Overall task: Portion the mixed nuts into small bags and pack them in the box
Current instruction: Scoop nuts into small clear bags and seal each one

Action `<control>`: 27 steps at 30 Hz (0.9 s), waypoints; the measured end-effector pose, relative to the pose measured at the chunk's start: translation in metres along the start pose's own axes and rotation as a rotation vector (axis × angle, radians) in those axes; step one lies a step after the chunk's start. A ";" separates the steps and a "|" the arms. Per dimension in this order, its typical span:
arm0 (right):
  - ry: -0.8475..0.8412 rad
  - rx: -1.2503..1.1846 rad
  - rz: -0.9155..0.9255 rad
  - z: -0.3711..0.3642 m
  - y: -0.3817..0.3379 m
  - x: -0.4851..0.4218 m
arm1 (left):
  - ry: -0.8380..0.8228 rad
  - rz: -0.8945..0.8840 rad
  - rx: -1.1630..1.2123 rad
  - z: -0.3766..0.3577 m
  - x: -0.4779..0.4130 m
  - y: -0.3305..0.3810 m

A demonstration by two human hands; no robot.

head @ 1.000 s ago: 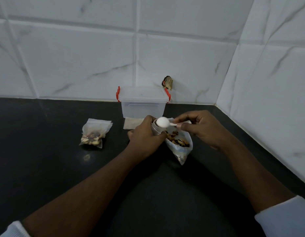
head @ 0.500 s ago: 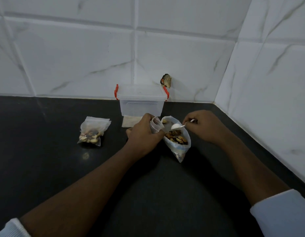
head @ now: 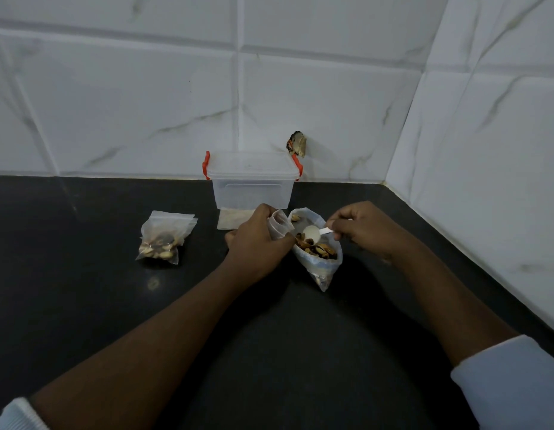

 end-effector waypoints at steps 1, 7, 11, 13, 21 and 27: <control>-0.038 -0.080 -0.053 -0.005 0.004 0.000 | 0.001 0.001 -0.006 0.000 0.000 -0.001; -0.091 -0.361 -0.209 -0.007 0.018 -0.003 | -0.009 -0.007 -0.003 -0.001 -0.001 -0.003; -0.044 -0.397 -0.212 0.001 0.021 -0.004 | -0.008 -0.007 0.014 -0.002 -0.003 -0.006; -0.043 -0.431 -0.178 0.005 0.016 -0.003 | -0.006 -0.005 0.019 -0.002 -0.003 -0.006; -0.123 -0.421 0.162 -0.009 -0.034 0.017 | 0.022 -0.040 0.021 0.002 0.000 -0.002; -0.079 -0.011 0.381 -0.016 -0.052 0.030 | 0.025 -0.057 0.054 0.000 0.000 -0.004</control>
Point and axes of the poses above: each hand's wrist, its own x-axis away from the middle knuckle, its own z-axis out of the back of the hand, y = z × x, the point moved 8 cm from there along -x, towards the middle knuckle, and after that the axes turned 9 degrees about -z, right-handed, at the moved point
